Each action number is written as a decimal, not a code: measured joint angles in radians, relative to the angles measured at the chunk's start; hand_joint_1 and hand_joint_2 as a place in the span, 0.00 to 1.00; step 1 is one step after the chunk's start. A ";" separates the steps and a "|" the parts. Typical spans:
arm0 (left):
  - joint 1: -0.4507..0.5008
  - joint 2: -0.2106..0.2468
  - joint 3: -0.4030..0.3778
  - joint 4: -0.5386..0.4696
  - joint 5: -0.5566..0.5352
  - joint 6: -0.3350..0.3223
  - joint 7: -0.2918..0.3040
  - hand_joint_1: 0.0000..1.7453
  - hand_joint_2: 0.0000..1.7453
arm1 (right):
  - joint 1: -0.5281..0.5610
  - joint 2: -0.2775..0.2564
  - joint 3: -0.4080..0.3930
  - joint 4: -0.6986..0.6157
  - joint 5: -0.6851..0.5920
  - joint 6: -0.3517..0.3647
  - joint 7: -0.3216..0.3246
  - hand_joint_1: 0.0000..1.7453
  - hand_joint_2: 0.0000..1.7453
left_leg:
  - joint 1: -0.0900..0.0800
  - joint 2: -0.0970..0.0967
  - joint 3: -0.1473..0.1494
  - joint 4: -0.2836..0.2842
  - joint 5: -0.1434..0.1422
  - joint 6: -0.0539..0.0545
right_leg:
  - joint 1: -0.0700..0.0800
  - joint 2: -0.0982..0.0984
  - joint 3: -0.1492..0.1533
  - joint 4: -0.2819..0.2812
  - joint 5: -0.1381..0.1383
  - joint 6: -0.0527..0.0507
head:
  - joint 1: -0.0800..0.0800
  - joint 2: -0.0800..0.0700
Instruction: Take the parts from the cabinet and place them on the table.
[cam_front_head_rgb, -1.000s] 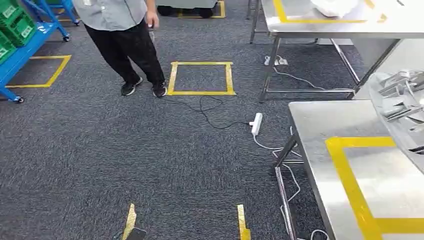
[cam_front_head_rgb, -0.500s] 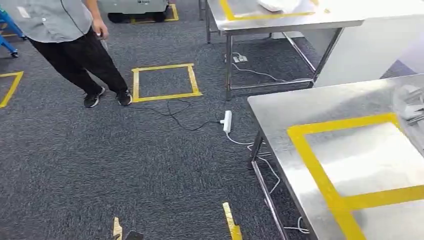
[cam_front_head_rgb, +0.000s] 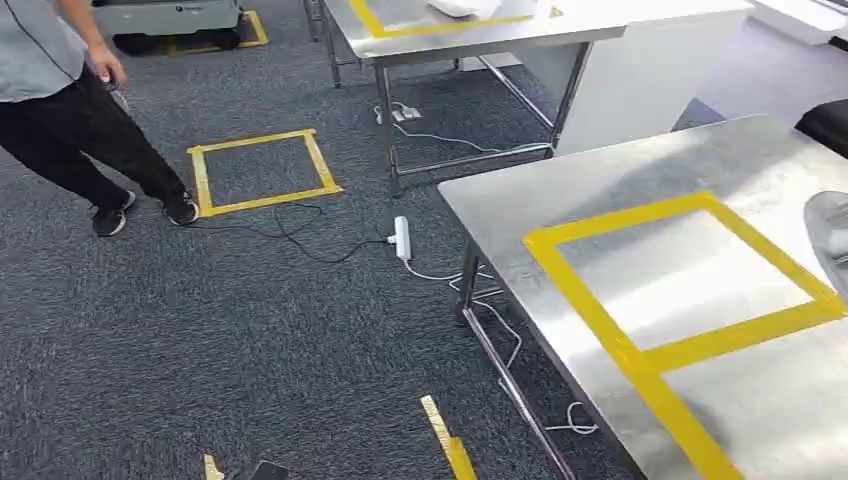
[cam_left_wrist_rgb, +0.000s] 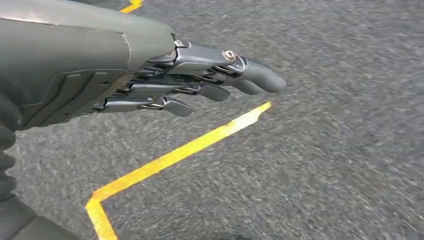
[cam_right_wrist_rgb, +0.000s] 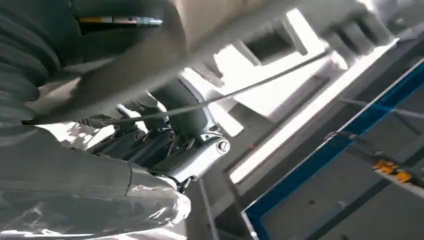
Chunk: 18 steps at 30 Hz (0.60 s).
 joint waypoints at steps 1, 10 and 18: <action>0.001 0.000 0.002 0.000 -0.001 0.000 0.000 0.00 1.00 | 0.000 0.000 -0.003 0.000 0.010 0.000 0.002 1.00 1.00 | -0.001 0.009 0.000 0.002 0.000 -0.004 | -0.004 0.019 0.002 0.001 0.006 -0.012 | -0.006 0.000; 0.003 0.001 0.014 0.000 -0.009 -0.001 0.001 0.00 1.00 | 0.029 0.003 -0.011 0.004 0.091 0.000 0.017 1.00 1.00 | 0.011 -0.083 -0.126 0.298 -0.157 -0.033 | -0.010 0.125 -0.016 0.000 0.021 -0.045 | -0.011 0.000; -0.002 0.001 0.026 0.000 -0.018 -0.001 0.004 0.00 1.00 | 0.040 0.004 0.026 0.026 0.167 0.000 0.047 1.00 1.00 | 0.010 -0.166 -0.006 0.010 -0.003 0.009 | -0.009 0.219 -0.036 0.003 0.034 -0.025 | -0.018 0.000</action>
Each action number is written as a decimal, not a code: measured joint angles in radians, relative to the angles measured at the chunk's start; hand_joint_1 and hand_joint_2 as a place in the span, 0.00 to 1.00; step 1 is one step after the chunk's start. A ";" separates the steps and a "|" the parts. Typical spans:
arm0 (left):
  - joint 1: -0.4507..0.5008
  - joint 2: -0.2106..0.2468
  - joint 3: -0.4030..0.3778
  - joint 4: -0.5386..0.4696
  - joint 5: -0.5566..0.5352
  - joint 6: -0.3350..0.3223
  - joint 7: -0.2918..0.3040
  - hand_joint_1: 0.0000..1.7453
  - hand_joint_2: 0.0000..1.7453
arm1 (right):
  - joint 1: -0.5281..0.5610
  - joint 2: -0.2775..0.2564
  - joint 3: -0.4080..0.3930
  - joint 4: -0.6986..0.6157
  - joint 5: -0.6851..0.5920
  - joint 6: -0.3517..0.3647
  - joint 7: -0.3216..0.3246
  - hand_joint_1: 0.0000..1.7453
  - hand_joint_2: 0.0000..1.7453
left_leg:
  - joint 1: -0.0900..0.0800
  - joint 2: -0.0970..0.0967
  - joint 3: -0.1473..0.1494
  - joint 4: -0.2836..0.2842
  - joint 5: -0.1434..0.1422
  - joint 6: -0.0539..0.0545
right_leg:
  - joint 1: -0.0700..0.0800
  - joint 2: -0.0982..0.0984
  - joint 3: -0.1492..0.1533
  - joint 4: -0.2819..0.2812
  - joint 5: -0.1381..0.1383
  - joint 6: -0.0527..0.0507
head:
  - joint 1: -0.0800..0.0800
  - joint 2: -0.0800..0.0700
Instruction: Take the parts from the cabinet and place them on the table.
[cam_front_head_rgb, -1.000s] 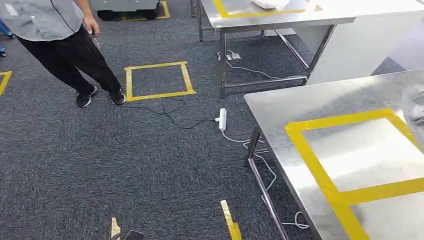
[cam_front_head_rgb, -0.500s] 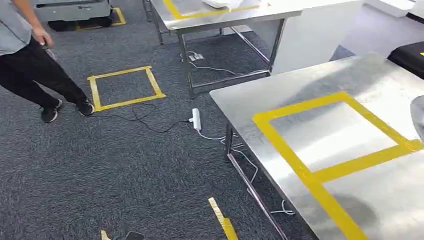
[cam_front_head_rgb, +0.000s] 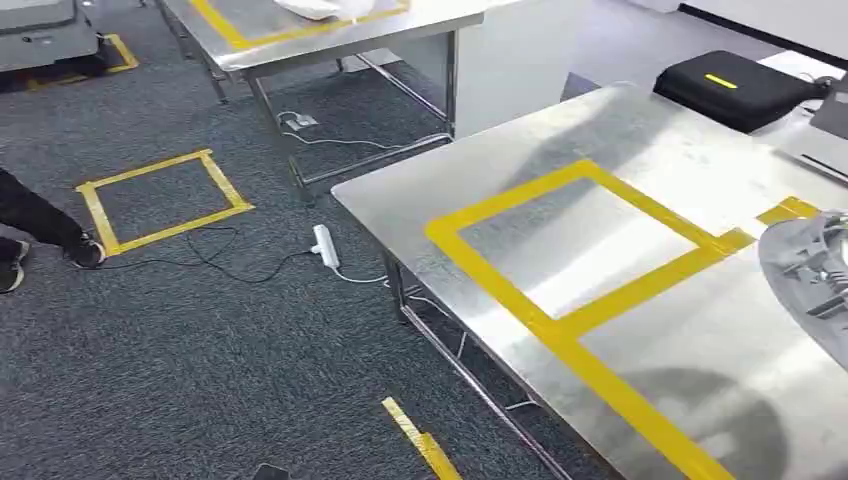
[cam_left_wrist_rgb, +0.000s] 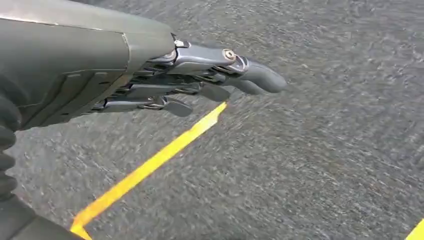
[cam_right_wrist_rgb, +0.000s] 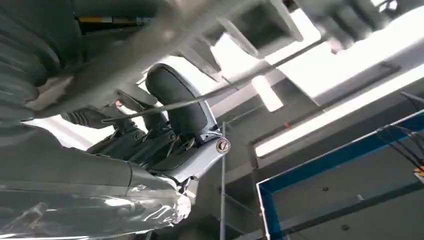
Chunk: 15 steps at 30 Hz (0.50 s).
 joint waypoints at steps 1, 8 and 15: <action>0.000 0.000 0.001 0.000 0.000 0.000 0.000 0.00 1.00 | 0.004 0.000 0.000 0.000 0.004 0.000 0.003 1.00 1.00 | 0.000 0.007 -0.001 -0.003 0.002 0.001 | 0.000 0.009 -0.002 -0.005 0.005 0.008 | 0.002 0.000; 0.005 -0.005 0.008 0.000 -0.006 -0.004 0.001 0.00 1.00 | 0.016 0.001 0.029 0.016 0.055 0.000 -0.001 1.00 1.00 | 0.008 0.108 0.006 -0.023 0.009 0.009 | -0.001 -0.114 -0.155 0.308 -0.142 0.035 | 0.013 0.000; 0.000 -0.006 0.010 0.000 -0.012 -0.007 0.001 0.00 1.00 | 0.028 0.001 0.076 0.042 0.093 0.000 -0.007 1.00 1.00 | -0.007 0.174 0.019 -0.014 -0.007 -0.019 | 0.001 -0.180 0.020 0.001 -0.022 0.016 | 0.010 0.000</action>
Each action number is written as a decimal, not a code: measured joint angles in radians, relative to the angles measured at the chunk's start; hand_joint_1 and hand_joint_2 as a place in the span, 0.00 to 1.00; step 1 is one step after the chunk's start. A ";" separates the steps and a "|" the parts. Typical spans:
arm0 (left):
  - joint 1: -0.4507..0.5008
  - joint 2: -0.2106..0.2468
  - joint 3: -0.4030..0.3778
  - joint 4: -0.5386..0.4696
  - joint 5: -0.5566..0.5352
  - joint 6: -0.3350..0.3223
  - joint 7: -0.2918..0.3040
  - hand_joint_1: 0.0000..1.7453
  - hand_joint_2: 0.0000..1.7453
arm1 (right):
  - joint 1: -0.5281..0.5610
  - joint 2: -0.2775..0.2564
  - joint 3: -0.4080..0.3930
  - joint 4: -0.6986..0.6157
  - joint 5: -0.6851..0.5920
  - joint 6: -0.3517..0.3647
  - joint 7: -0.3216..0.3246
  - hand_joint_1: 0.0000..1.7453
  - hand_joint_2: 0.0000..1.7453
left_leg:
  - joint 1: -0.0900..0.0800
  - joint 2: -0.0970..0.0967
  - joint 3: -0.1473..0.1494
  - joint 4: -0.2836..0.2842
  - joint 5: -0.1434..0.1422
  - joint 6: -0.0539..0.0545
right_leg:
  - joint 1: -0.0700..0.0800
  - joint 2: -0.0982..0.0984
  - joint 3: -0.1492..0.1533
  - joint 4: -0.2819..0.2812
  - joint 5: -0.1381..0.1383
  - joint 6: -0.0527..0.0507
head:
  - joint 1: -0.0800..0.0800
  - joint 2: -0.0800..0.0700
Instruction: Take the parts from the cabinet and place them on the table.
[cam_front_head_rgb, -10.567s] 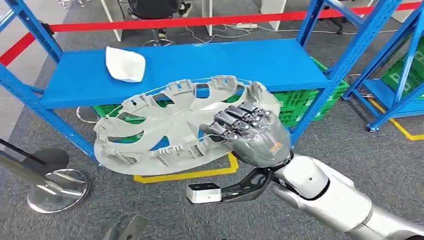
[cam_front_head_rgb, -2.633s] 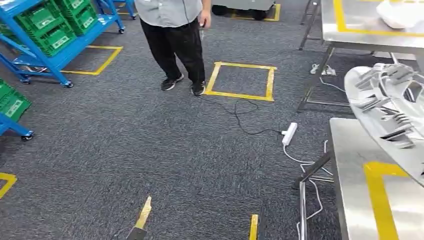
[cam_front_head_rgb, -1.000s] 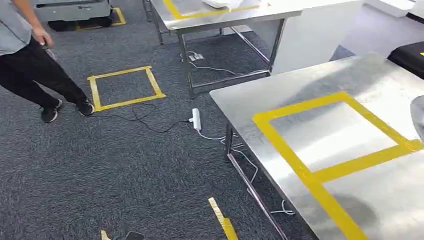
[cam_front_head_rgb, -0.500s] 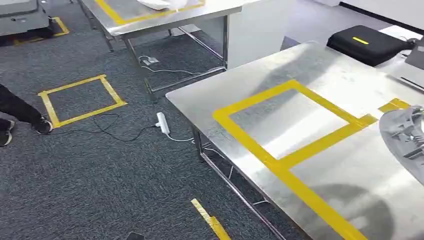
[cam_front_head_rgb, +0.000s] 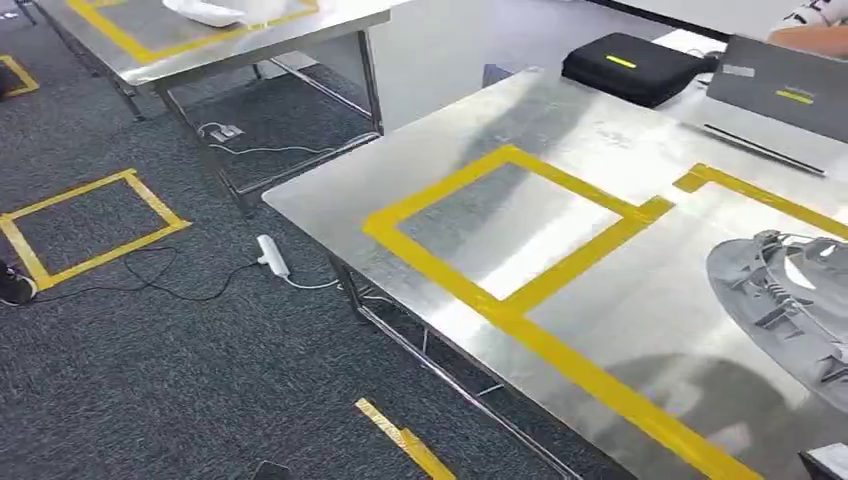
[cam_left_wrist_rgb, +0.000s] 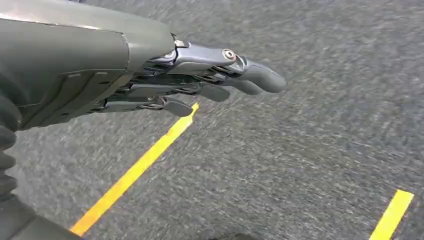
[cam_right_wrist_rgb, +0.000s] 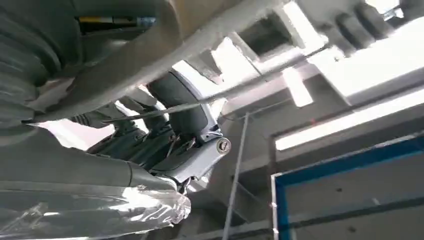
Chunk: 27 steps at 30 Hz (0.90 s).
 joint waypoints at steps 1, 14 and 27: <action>-0.003 0.001 0.000 0.000 -0.005 0.000 0.000 0.00 1.00 | 0.002 0.000 0.009 0.005 0.013 0.001 0.003 1.00 1.00 | 0.002 0.011 0.001 -0.001 0.002 -0.002 | 0.002 0.011 -0.004 0.003 0.001 -0.003 | 0.001 0.000; -0.008 0.007 0.004 -0.002 -0.027 -0.004 0.012 0.00 1.00 | 0.011 -0.031 0.193 0.082 0.108 0.000 0.123 1.00 1.00 | 0.010 -0.196 -0.028 0.031 0.020 0.033 | 0.010 0.164 -0.010 0.004 0.015 -0.033 | -0.001 0.000; -0.030 0.001 0.005 -0.003 -0.063 -0.021 0.030 0.00 1.00 | -0.021 -0.184 0.447 0.133 0.193 0.000 0.294 1.00 1.00 | 0.014 -0.026 -0.009 -0.011 0.016 0.024 | -0.010 0.032 -0.055 0.082 0.009 0.030 | 0.006 0.000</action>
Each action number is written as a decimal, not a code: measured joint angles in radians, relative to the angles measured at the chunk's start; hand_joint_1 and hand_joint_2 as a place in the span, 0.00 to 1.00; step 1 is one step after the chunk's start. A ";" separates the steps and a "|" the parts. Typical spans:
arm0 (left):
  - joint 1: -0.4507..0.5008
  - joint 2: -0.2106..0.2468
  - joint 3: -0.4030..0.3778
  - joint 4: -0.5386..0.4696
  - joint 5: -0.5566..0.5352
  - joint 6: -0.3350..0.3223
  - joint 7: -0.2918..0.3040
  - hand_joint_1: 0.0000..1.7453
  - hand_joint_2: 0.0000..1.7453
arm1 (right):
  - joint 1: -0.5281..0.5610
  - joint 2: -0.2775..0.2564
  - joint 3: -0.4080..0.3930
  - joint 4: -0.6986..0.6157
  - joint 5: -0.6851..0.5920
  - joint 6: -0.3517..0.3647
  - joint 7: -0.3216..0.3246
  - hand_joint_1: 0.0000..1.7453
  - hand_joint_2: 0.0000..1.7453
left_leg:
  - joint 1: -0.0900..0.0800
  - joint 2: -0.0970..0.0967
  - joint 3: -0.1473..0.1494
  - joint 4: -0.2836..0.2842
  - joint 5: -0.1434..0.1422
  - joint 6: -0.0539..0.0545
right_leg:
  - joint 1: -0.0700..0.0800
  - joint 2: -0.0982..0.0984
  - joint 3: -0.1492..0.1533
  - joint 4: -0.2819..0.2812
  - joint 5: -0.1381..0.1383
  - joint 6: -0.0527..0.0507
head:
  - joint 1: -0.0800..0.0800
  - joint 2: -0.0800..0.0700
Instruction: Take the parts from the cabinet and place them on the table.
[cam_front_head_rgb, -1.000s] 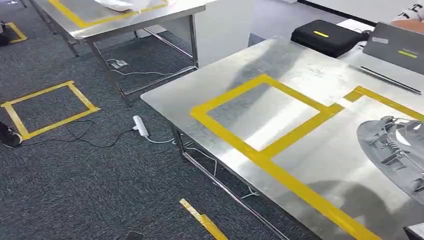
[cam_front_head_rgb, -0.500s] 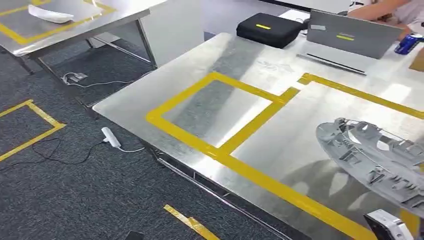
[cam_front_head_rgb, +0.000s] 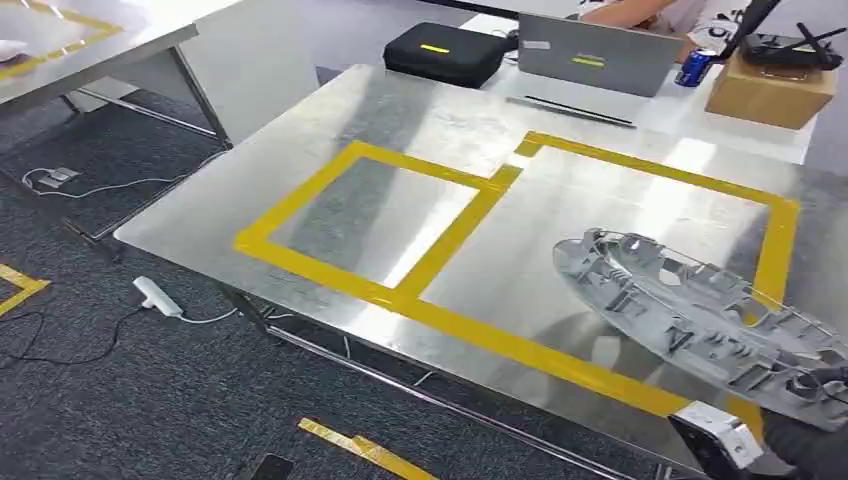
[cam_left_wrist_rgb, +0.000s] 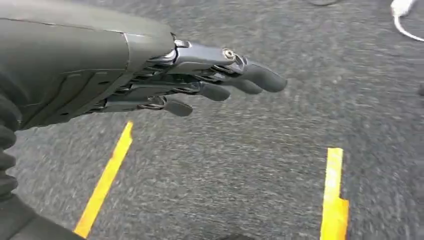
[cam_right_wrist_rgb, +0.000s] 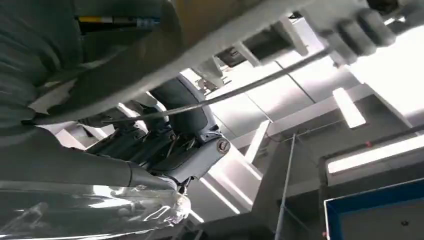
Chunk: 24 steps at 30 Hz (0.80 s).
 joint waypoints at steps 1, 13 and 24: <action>-0.003 0.000 0.000 0.000 -0.004 -0.001 0.002 0.00 1.00 | -0.007 -0.012 0.022 0.004 0.016 0.000 0.017 1.00 1.00 | -0.003 0.008 0.003 0.002 -0.004 -0.007 | 0.002 -0.043 0.042 -0.081 0.003 -0.002 | 0.000 0.000; -0.011 0.007 -0.012 0.000 -0.031 -0.007 0.018 0.00 1.00 | -0.116 -0.173 0.309 0.084 0.065 0.001 0.158 1.00 1.00 | 0.000 -0.068 -0.132 0.291 -0.121 -0.040 | 0.009 0.065 0.041 -0.095 0.016 -0.069 | -0.011 0.000; -0.029 0.010 -0.037 0.000 -0.051 -0.017 0.018 0.00 1.00 | -0.274 -0.230 0.546 0.170 0.037 0.003 0.155 1.00 1.00 | 0.004 -0.078 -0.034 0.011 0.021 0.002 | 0.012 0.041 -0.033 0.032 -0.058 -0.027 | 0.001 0.000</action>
